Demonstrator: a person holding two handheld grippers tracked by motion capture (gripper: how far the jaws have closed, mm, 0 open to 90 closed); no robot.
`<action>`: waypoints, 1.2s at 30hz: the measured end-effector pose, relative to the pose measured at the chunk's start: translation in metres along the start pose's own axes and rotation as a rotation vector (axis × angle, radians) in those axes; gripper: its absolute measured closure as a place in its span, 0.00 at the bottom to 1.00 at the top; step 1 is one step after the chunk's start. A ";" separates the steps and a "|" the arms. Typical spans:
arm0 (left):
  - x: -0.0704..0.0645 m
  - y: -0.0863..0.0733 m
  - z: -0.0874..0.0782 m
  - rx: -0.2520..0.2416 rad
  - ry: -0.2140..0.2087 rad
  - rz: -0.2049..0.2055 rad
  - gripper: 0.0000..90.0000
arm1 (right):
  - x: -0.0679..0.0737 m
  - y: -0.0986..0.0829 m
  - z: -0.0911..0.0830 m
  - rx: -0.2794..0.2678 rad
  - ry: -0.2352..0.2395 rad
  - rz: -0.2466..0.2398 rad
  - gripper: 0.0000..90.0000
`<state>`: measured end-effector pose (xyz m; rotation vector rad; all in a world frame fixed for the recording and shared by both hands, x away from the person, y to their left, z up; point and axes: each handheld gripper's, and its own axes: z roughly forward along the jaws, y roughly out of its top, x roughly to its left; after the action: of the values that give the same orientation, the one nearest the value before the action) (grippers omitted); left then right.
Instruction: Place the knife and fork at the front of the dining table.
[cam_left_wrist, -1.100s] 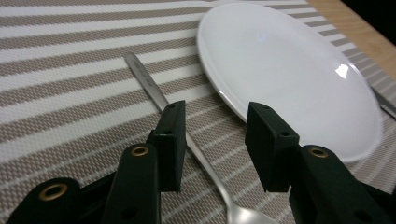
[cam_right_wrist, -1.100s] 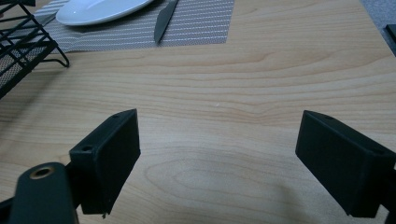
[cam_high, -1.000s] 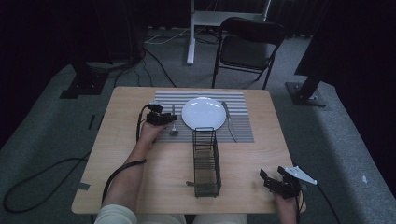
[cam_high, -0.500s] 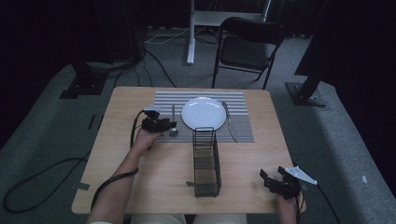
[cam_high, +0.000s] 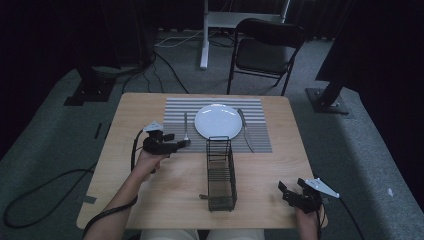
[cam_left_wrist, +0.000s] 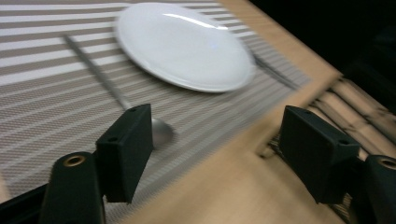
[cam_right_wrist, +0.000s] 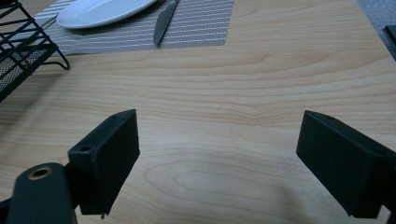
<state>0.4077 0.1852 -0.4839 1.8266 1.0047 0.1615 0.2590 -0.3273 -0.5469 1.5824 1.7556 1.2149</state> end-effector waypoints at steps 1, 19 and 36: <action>-0.003 -0.002 -0.002 0.002 -0.005 0.005 0.23 | 0.000 0.000 0.000 -0.002 0.001 -0.002 0.14; -0.068 -0.035 -0.054 -0.056 -0.081 0.133 0.14 | 0.000 0.000 0.000 -0.004 0.004 -0.005 0.14; -0.123 -0.064 -0.087 -0.057 -0.183 0.209 0.11 | 0.001 0.000 0.000 0.001 -0.002 -0.020 0.14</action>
<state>0.2472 0.1700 -0.4542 1.8549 0.6752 0.1456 0.2590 -0.3259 -0.5466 1.5625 1.7667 1.2029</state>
